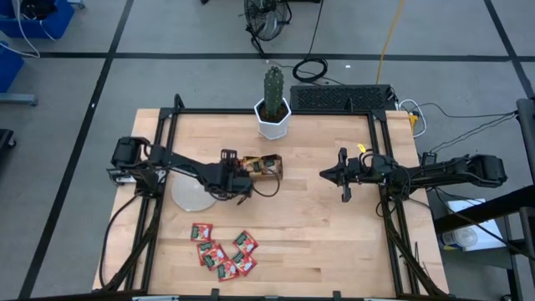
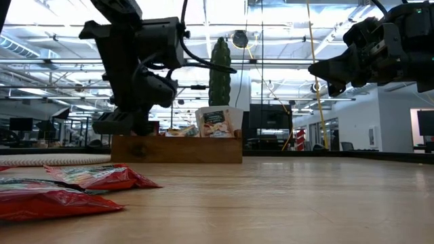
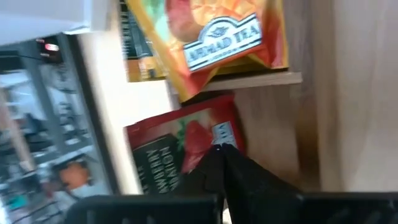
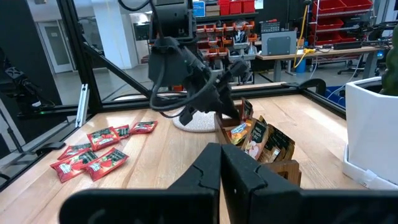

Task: Pick & Place Tea
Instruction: Put the red tea bag into the left section of the wooden organizer

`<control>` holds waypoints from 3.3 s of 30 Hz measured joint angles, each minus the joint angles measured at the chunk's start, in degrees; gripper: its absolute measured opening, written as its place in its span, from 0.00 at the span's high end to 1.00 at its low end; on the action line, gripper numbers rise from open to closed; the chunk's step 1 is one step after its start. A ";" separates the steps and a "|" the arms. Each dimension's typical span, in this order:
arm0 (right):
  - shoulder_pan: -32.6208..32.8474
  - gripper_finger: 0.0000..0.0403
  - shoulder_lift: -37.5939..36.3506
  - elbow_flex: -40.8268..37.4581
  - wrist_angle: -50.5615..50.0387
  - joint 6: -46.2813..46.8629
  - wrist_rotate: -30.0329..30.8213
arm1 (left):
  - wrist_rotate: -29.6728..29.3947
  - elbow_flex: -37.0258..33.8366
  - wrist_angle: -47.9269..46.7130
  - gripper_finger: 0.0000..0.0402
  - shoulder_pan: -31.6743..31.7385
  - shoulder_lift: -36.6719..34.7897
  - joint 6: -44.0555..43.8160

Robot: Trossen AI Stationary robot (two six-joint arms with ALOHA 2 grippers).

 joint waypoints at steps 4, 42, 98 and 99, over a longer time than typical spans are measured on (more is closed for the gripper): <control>0.00 1.00 0.00 0.01 0.01 0.00 0.00 | -4.00 2.11 -4.89 0.99 -2.01 0.00 -2.33; 0.00 1.00 -0.02 0.05 1.03 1.51 -0.17 | 38.66 1.78 -21.28 0.27 -41.16 -0.09 -63.46; -0.02 1.00 -0.02 -0.01 1.02 1.31 -0.15 | 23.90 -2.47 -11.61 1.00 -35.30 0.77 -40.74; 0.00 1.00 -0.02 -0.01 1.00 1.31 -0.13 | 23.29 -0.73 -15.62 1.00 -35.06 0.84 -40.43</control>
